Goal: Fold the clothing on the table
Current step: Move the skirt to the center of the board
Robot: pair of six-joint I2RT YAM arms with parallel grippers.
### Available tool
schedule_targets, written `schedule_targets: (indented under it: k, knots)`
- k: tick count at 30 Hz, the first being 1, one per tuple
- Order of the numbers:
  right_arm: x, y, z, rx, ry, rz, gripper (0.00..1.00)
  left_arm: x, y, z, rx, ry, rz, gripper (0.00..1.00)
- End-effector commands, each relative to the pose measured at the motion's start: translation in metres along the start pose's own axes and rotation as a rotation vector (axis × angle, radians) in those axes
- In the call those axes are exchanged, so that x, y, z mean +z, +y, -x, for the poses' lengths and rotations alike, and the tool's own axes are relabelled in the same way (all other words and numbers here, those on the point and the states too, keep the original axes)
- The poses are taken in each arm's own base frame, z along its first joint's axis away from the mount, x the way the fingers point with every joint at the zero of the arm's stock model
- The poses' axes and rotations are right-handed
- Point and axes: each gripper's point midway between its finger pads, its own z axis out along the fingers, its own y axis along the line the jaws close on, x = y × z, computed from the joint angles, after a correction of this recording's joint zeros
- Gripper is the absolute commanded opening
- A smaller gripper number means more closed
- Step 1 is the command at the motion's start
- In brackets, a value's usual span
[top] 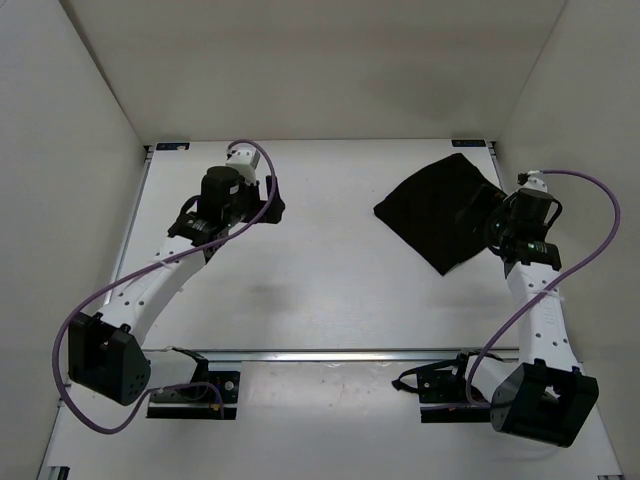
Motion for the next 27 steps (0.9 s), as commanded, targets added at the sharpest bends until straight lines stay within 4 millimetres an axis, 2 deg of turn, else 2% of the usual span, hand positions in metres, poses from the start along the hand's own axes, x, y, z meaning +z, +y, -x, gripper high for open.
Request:
schedule_targets:
  k: [1, 4, 6, 7, 9, 12, 13, 15, 16, 18, 20, 23, 24, 25, 26, 27]
  knots:
    - [0.001, 0.001, 0.014, -0.007, -0.033, -0.006, 1.00, -0.009, 0.003, 0.019, 0.003, -0.054, 0.007, 0.99]
    - [0.004, 0.001, 0.011, 0.000, -0.031, -0.006, 0.99, -0.009, -0.011, 0.026, 0.015, -0.063, -0.052, 0.99]
    - [0.009, -0.001, 0.005, 0.022, -0.001, -0.002, 0.99, -0.002, -0.019, 0.019, 0.056, -0.029, -0.068, 0.99]
    - [0.011, -0.001, 0.004, 0.027, 0.005, 0.001, 0.99, 0.000, -0.021, 0.025, 0.060, -0.035, -0.069, 0.99]
    - [0.015, -0.006, 0.000, 0.030, 0.017, -0.023, 0.99, 0.005, -0.031, 0.025, 0.090, -0.032, -0.102, 0.99]
    - [0.018, -0.008, -0.003, 0.014, 0.037, -0.048, 0.99, 0.011, -0.045, 0.045, 0.060, -0.071, -0.165, 0.99]
    - [0.020, -0.013, -0.007, 0.023, 0.063, -0.068, 0.99, 0.019, -0.050, 0.044, 0.064, -0.062, -0.186, 0.99]
    - [0.020, -0.021, -0.002, 0.016, 0.069, -0.101, 0.99, 0.026, -0.065, 0.064, 0.054, -0.092, -0.231, 0.99]
    - [0.022, -0.024, -0.003, 0.016, 0.075, -0.109, 0.99, 0.035, -0.073, 0.060, 0.058, -0.077, -0.247, 0.99]
    - [0.024, -0.030, 0.001, 0.024, 0.059, -0.125, 0.99, 0.044, -0.087, 0.074, 0.044, -0.114, -0.288, 0.99]
    - [0.028, -0.033, 0.000, 0.040, 0.057, -0.120, 1.00, 0.062, -0.103, 0.064, 0.019, -0.092, -0.341, 0.99]
    - [0.035, -0.033, -0.017, 0.117, 0.088, -0.111, 0.99, 0.078, -0.119, 0.057, -0.027, -0.076, -0.410, 0.98]
    - [0.038, -0.035, -0.026, 0.125, 0.104, -0.125, 1.00, 0.077, -0.123, 0.064, -0.026, -0.096, -0.424, 0.98]
    - [0.038, -0.037, -0.034, 0.148, 0.113, -0.146, 0.99, 0.082, -0.126, 0.056, -0.029, -0.075, -0.427, 0.99]
    - [0.039, -0.035, -0.040, 0.151, 0.125, -0.148, 0.99, 0.085, -0.128, 0.056, -0.029, -0.083, -0.430, 0.98]
    - [0.041, -0.037, -0.055, 0.159, 0.156, -0.167, 0.99, 0.088, -0.132, 0.051, -0.023, -0.068, -0.430, 0.98]
